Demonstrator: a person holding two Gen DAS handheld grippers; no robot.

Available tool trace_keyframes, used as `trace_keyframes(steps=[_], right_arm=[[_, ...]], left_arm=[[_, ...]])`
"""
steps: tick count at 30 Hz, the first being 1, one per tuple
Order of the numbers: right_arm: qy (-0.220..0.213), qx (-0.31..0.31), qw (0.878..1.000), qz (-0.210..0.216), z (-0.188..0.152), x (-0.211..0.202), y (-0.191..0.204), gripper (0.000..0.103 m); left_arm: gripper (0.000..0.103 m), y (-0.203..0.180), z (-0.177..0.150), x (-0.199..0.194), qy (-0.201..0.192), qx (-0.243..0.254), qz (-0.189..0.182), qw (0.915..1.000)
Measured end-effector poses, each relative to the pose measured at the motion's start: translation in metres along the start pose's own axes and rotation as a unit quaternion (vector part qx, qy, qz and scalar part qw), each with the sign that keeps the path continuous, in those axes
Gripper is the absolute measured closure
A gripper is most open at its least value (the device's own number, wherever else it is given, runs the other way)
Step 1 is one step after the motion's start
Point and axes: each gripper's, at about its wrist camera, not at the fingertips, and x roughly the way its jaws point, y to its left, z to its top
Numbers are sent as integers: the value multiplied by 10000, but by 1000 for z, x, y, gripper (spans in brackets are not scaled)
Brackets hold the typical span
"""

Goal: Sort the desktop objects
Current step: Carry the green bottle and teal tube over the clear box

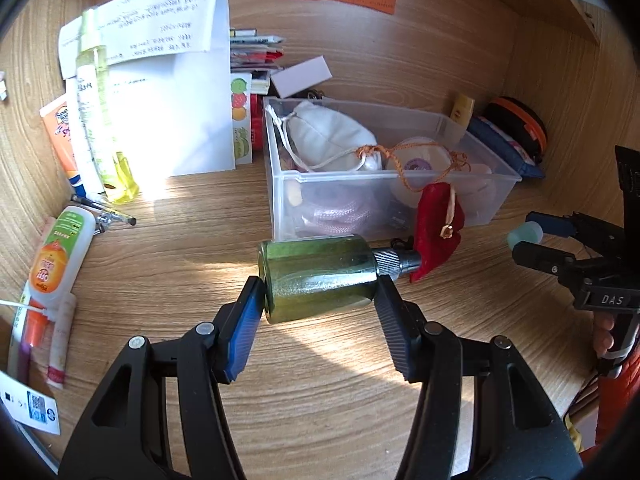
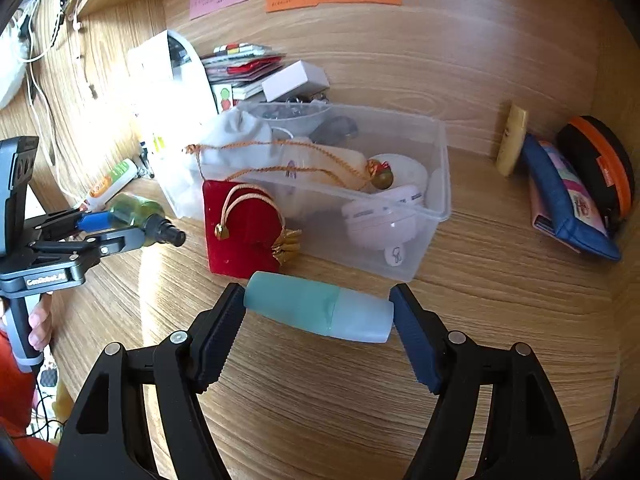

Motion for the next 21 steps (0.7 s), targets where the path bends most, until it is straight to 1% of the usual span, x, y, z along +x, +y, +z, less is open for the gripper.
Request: trace_keyframes(steps=[9, 21], right_arm=[[-264, -80, 9996, -101, 12, -17, -4, 32], [-535, -110, 9983, -198, 39, -27, -15, 32]], left_arm=[[47, -3, 12, -24, -390, -108, -87, 9991], [47, -6, 41, -30, -726, -207, -219, 9969]])
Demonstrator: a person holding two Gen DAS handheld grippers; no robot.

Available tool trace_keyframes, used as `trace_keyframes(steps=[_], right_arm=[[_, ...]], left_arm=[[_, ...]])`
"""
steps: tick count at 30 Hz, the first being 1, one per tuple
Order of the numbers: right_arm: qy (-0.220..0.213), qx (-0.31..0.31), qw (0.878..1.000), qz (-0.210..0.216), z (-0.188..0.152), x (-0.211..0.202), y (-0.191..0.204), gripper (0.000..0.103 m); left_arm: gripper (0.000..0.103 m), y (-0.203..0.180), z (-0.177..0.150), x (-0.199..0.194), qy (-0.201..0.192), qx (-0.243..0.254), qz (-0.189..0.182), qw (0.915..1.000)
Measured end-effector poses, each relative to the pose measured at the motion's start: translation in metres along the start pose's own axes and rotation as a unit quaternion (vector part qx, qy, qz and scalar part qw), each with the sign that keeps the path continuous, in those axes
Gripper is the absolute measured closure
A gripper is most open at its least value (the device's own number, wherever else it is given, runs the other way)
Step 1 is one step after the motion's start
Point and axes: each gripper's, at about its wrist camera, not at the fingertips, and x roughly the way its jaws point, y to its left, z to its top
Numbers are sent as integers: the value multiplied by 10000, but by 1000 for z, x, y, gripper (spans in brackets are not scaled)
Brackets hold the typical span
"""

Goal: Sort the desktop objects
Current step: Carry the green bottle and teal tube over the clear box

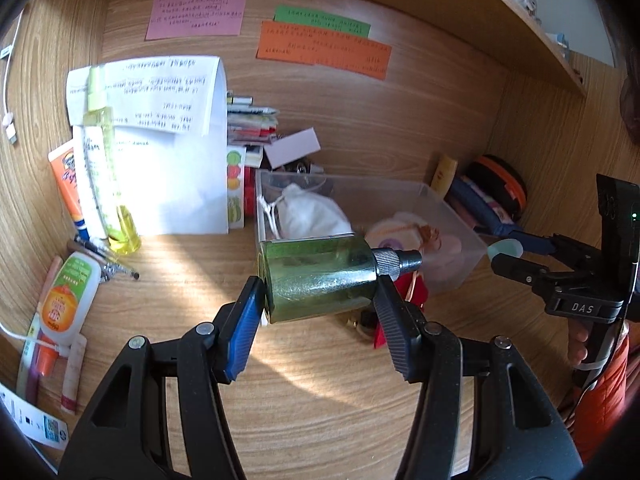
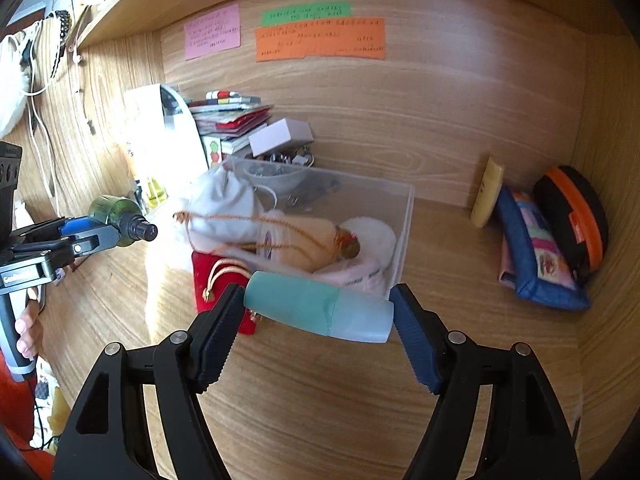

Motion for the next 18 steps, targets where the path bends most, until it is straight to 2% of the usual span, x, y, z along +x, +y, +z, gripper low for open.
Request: trace_keyframes(steps=[18], right_arm=[[35, -107, 9999, -99, 43, 32, -12, 32]], left_arm=[[47, -1, 54, 32, -64, 138, -32, 9999]])
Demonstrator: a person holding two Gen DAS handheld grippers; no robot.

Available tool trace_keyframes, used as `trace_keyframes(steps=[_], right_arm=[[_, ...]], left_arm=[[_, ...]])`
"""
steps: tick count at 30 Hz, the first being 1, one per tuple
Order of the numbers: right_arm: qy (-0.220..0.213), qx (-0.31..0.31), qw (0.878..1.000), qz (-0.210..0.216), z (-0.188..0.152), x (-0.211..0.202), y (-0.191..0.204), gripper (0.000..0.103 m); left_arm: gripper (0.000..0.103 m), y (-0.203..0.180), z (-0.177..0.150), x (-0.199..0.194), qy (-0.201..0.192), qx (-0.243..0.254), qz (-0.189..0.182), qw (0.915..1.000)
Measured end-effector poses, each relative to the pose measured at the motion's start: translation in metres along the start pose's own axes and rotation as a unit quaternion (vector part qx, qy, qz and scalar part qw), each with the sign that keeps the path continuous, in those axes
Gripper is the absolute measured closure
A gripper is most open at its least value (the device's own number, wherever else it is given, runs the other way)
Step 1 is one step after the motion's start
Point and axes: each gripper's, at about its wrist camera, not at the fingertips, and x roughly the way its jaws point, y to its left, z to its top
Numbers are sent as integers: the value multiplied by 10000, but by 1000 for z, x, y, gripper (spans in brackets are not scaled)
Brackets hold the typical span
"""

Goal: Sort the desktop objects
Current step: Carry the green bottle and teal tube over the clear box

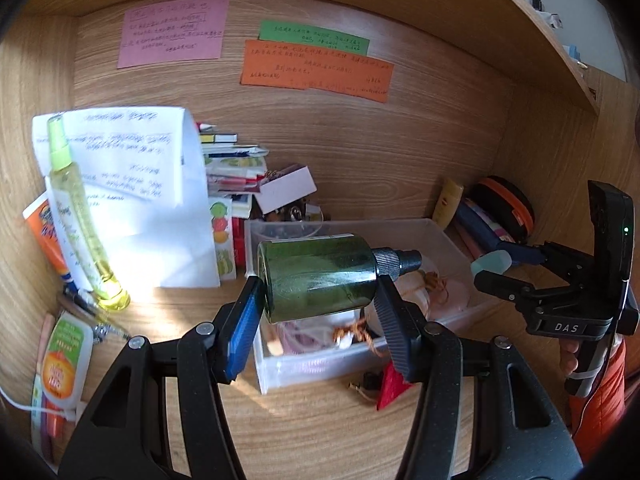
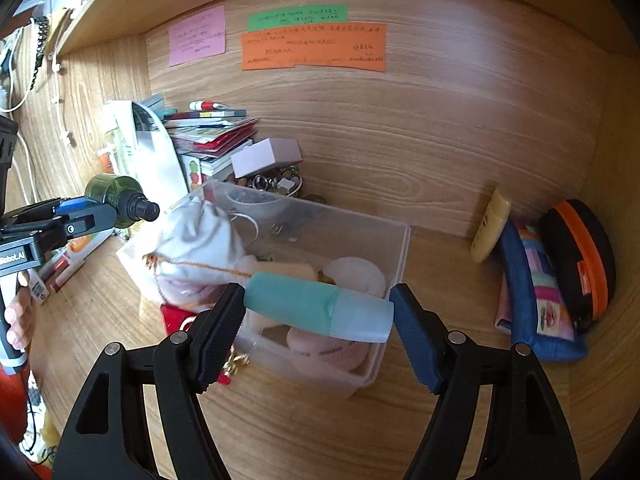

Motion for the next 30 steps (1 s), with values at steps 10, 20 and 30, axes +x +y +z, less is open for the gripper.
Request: trace_keyframes(steps=[10, 20, 30], right_arm=[[-36, 33, 10000, -17, 21, 8, -7, 32], [69, -48, 10000, -52, 35, 28, -9, 32], [281, -239, 9993, -57, 40, 58, 2, 32]], left_arm=[[47, -6, 25, 27, 164, 43, -252, 9995], [47, -13, 41, 56, 429, -14, -465, 9980], [47, -18, 40, 94, 767, 9, -415, 9962]])
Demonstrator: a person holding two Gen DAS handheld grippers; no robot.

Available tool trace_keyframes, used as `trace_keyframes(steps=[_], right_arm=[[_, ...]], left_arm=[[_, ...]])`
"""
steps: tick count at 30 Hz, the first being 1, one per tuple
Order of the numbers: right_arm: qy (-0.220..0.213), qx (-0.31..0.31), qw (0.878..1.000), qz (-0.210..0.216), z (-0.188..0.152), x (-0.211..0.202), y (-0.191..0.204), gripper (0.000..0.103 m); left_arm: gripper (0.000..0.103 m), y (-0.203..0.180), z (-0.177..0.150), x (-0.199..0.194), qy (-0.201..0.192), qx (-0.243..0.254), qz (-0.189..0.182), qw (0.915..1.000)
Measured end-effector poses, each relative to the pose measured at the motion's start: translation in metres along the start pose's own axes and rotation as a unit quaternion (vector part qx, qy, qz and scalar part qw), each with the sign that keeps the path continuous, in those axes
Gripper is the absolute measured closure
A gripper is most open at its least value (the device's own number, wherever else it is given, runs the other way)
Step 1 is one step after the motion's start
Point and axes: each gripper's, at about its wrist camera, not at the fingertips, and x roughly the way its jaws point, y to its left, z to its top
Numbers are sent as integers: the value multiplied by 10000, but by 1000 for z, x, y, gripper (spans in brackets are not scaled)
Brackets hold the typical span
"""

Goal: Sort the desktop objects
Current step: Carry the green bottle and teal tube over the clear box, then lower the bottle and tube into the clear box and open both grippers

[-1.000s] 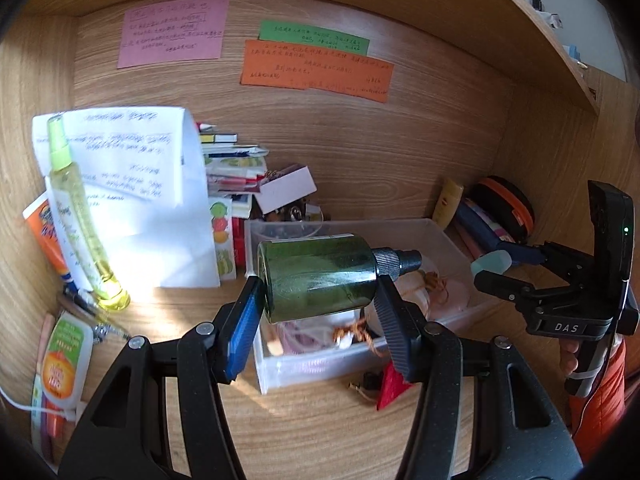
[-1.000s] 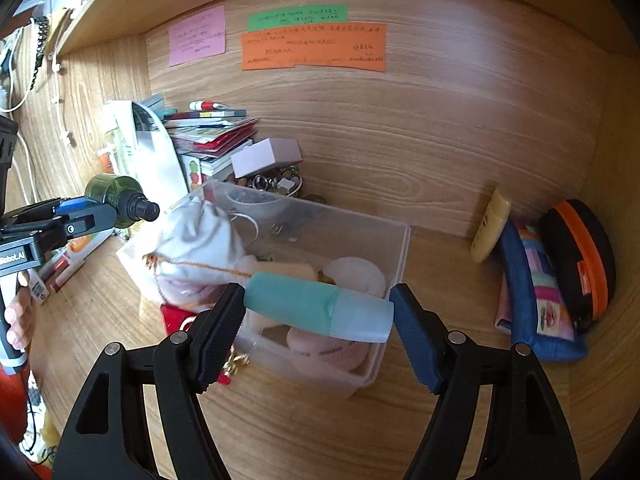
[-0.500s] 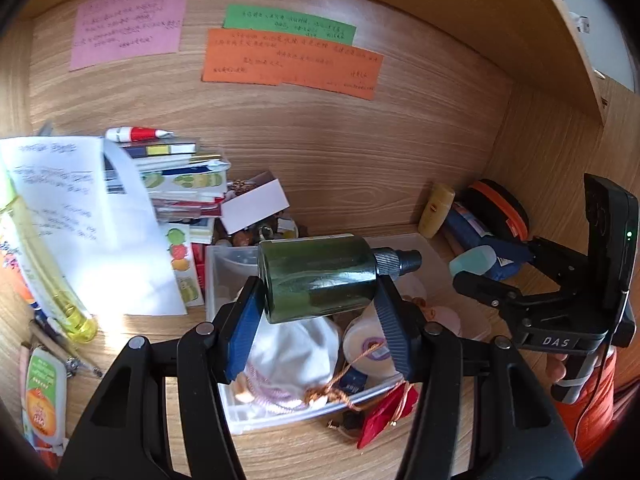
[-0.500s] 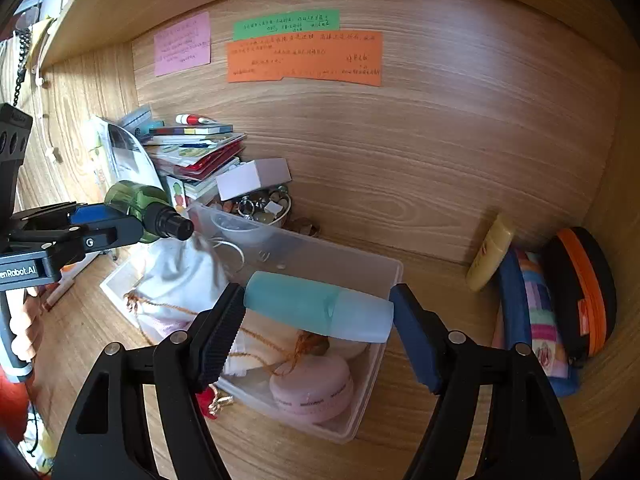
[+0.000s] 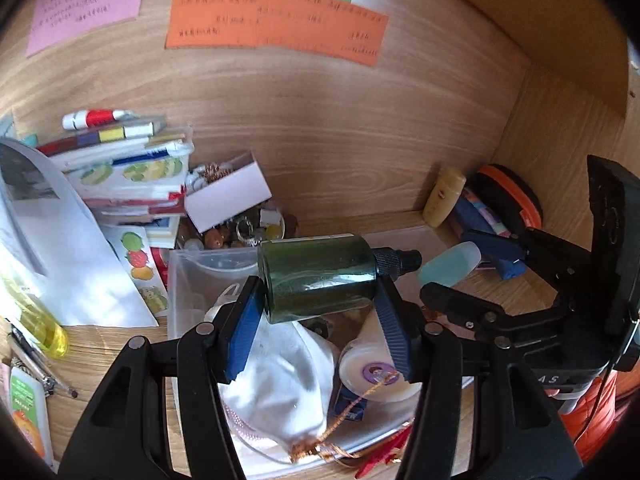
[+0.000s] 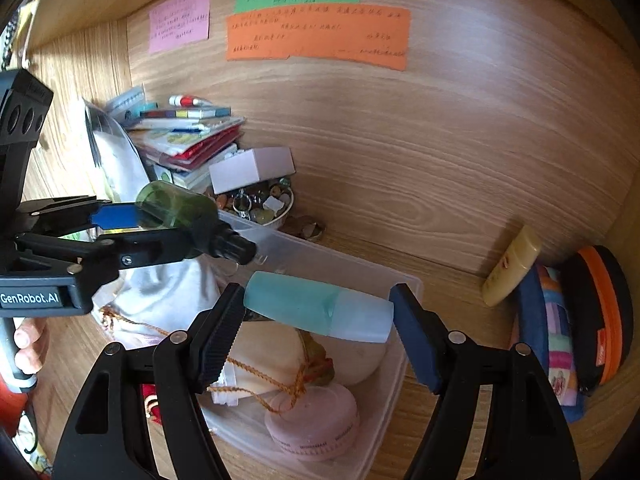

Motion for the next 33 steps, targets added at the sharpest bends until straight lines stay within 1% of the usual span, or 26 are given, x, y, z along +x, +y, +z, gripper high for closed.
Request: trace_keyframes(steps=[3, 6, 9, 12, 14, 16, 20, 27, 32, 33], right_arm=[[159, -47, 9999, 0, -1, 13, 1, 32], [296, -74, 9995, -20, -2, 27, 0, 32], [367, 23, 9993, -19, -2, 37, -3, 32], [432, 275, 9985, 172, -4, 44, -7, 32], [481, 212, 9986, 52, -6, 48, -4, 32], [390, 143, 9991, -49, -6, 45, -2, 32], [501, 32, 9987, -111, -6, 48, 1, 32], [557, -56, 9981, -269, -6, 50, 4, 32], [529, -162, 9977, -396, -6, 48, 8, 32], [531, -166, 9976, -402, -6, 48, 8, 32]], left_arm=[[47, 4, -1, 11, 154, -15, 22, 9999], [47, 9, -1, 17, 219, -69, 27, 9997], [47, 12, -3, 21, 172, -82, 204, 9996], [47, 13, -5, 23, 167, -28, 353, 9992], [47, 13, -7, 25, 187, -2, 381, 9991], [47, 11, -8, 26, 198, 21, 409, 9990], [47, 8, -8, 30, 226, 47, 433, 9988], [47, 2, -12, 32, 208, 144, 476, 9985], [43, -2, -13, 30, 146, 183, 472, 9986], [41, -2, -14, 28, 125, 188, 473, 9986]])
